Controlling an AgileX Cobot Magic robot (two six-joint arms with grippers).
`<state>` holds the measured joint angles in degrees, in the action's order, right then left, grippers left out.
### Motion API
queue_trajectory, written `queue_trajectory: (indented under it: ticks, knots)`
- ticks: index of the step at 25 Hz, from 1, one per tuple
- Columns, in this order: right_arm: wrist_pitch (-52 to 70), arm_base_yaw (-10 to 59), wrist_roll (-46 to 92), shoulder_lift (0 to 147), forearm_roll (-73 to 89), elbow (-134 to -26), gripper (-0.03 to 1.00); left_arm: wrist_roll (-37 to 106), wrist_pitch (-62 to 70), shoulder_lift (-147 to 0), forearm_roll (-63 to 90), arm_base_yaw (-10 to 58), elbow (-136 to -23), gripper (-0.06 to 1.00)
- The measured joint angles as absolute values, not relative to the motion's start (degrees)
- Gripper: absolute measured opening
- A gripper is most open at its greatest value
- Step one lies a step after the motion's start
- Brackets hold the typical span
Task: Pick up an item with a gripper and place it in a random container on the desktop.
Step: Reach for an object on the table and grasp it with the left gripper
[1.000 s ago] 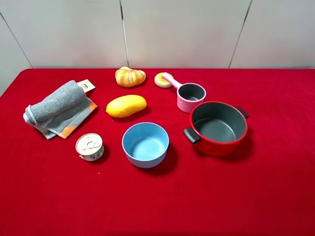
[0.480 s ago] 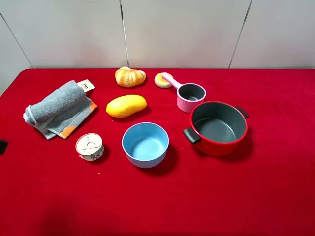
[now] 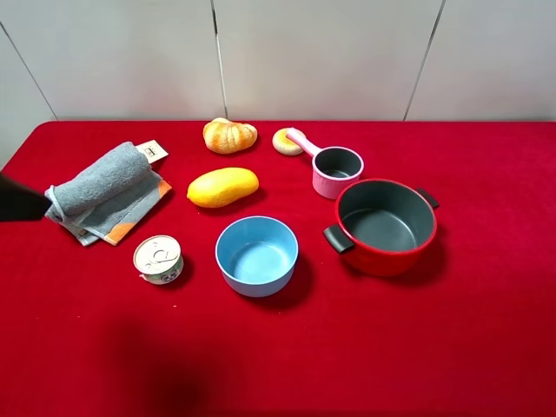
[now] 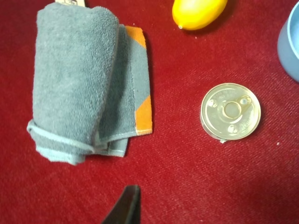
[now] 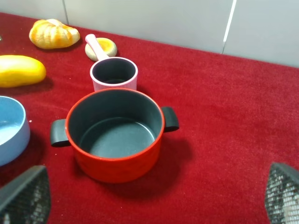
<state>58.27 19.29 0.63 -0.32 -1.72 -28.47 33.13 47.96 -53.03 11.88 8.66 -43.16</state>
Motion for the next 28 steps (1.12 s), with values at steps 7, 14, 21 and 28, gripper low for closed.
queue_trajectory:
  ticks: [7,14,21,28]
  knots:
    - [58.27,19.29,0.63,-0.32,-1.72,-28.47,0.69,38.61,47.06,-61.45,11.82,10.74,-45.36,0.98]
    - [58.27,19.29,0.63,-0.32,-1.72,-28.47,0.69,39.92,44.47,-68.38,11.82,15.11,-45.37,0.98]
    - [58.27,19.29,0.63,-0.32,-1.72,-28.47,0.69,39.96,41.96,-75.17,11.77,17.79,-45.37,0.98]
    - [58.27,19.29,0.63,-0.32,-1.72,-28.47,0.69,39.96,38.6,-80.95,11.77,21.46,-45.42,0.98]
